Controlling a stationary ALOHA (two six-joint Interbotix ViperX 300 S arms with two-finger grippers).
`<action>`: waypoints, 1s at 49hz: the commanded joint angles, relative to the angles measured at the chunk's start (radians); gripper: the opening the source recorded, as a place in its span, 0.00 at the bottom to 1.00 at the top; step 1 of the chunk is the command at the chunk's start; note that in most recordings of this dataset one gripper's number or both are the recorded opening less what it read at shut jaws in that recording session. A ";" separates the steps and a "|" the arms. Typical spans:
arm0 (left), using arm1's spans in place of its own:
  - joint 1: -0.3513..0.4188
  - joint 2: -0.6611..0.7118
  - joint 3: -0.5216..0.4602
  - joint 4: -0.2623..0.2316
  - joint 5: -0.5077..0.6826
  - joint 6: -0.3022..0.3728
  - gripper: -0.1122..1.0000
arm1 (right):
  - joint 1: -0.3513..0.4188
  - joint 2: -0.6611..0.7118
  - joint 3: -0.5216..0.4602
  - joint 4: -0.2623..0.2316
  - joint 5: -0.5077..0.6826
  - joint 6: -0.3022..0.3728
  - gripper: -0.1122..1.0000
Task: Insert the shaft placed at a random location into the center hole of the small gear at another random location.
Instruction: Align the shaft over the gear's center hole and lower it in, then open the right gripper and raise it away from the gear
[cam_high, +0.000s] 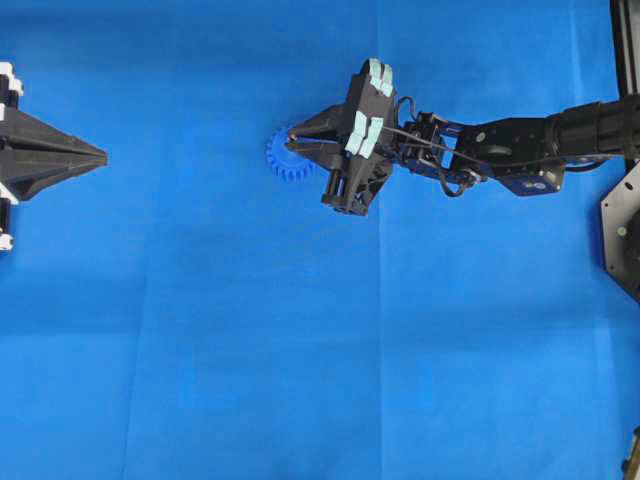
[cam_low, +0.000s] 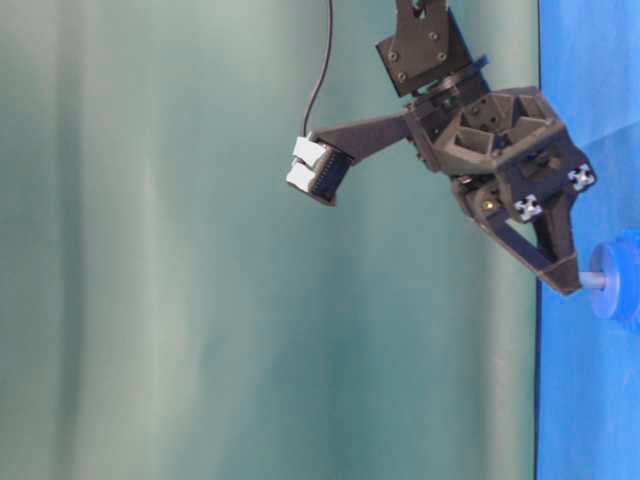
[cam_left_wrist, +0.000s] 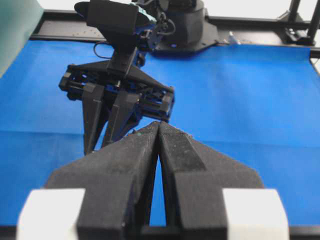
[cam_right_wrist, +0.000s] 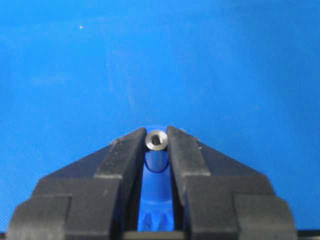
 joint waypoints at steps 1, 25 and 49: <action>0.003 0.006 -0.008 0.000 -0.006 -0.002 0.10 | -0.002 -0.005 -0.015 0.003 -0.011 -0.002 0.14; 0.003 0.006 -0.003 0.000 -0.006 0.000 0.10 | 0.000 0.032 -0.032 0.003 -0.005 -0.002 0.14; 0.003 0.006 -0.003 0.000 -0.006 0.000 0.10 | 0.000 0.032 -0.035 0.003 0.032 0.002 0.29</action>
